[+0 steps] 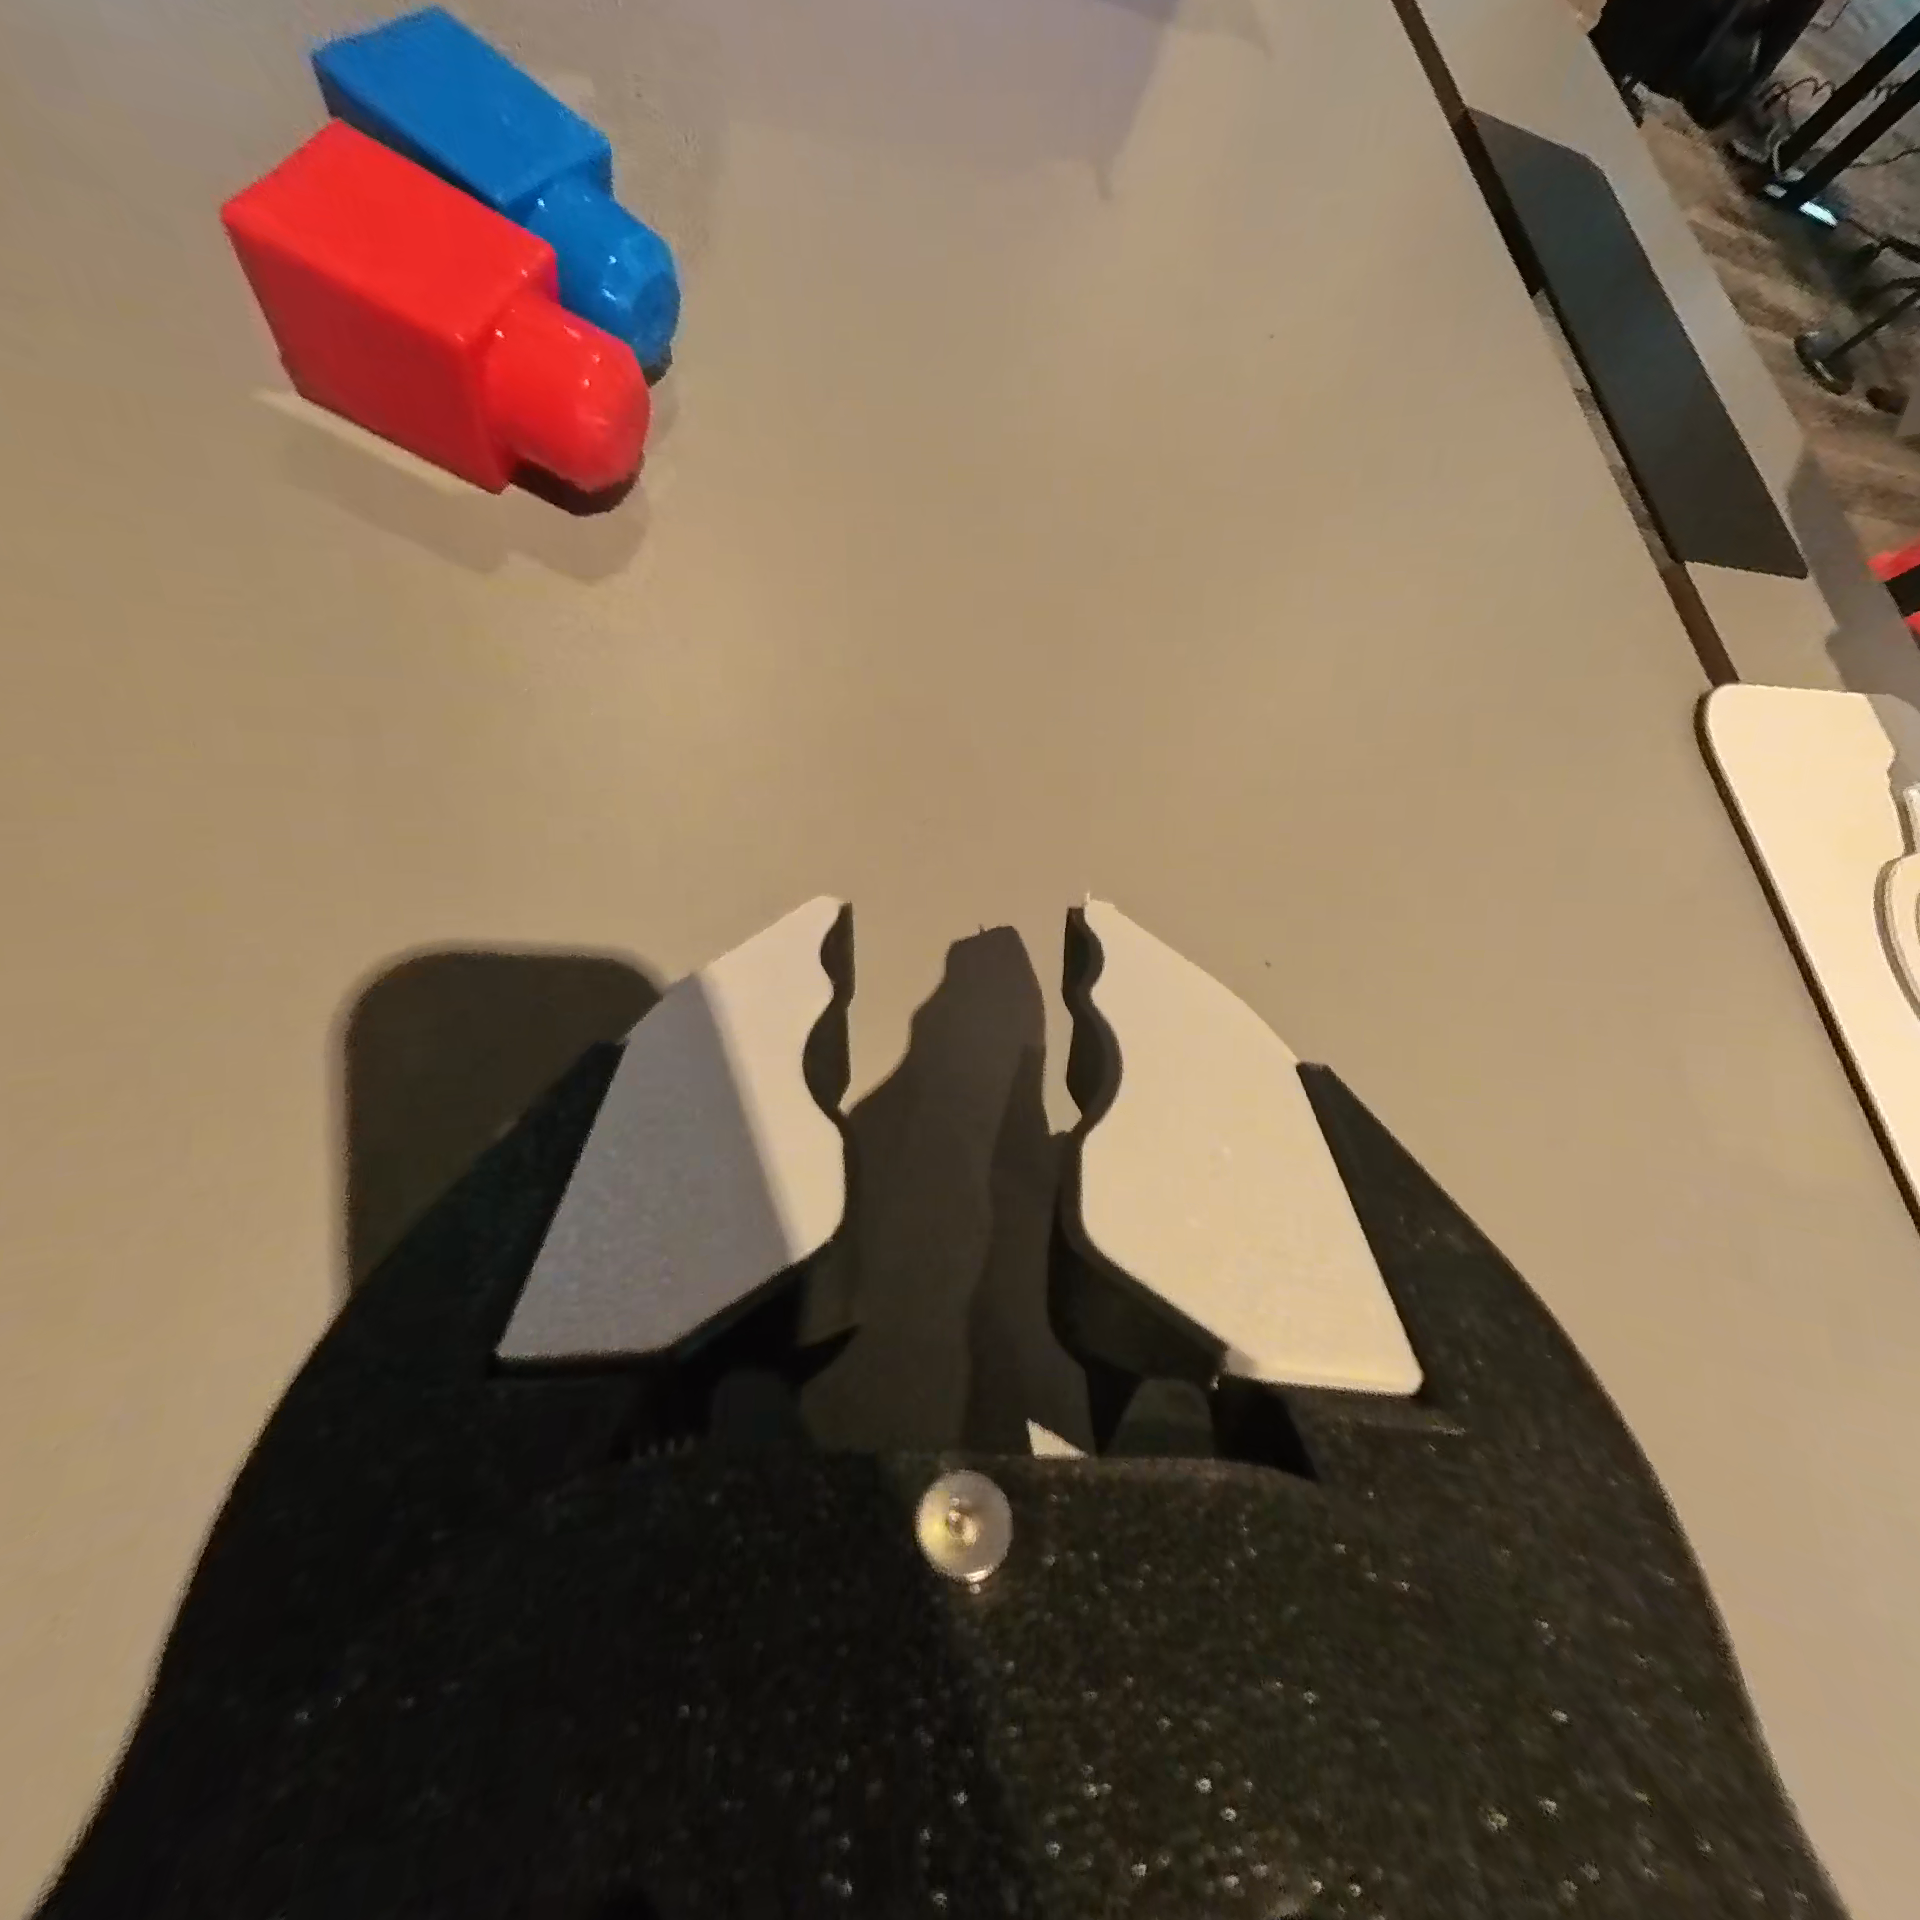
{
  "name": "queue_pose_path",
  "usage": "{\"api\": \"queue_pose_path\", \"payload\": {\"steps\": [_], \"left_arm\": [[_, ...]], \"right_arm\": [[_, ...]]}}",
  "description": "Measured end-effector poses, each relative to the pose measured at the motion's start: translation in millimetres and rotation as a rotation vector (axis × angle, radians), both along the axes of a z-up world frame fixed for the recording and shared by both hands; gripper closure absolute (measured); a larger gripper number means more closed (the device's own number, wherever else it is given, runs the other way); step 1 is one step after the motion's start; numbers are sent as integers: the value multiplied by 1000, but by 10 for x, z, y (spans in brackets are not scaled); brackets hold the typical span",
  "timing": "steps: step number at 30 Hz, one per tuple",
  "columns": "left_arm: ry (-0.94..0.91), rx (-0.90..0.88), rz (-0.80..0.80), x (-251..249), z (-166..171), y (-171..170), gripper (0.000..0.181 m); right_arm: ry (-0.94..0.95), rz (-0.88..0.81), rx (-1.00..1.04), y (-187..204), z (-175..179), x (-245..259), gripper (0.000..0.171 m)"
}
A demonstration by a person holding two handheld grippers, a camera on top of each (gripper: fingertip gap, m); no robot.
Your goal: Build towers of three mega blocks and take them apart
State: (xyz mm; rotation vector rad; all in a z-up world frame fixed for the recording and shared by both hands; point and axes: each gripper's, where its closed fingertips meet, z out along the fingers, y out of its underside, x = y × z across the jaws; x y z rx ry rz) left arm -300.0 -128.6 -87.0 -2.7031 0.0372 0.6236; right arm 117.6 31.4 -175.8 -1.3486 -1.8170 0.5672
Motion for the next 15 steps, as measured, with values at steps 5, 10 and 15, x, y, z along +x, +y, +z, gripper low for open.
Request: {"api": "queue_pose_path", "payload": {"steps": [5, 10, 15], "left_arm": [[-69, -109, 109, -486, -27, -175, 107], [-149, 133, 109, -621, 261, 56, 117], [-83, 162, 312, -1391, 61, -151, 126]], "right_arm": [[-13, -10, 18, 12, -20, -3, 133], [-6, -10, 12, 11, -9, 3, 133], [-14, 1, 18, -2, -22, 0, 133]]}}
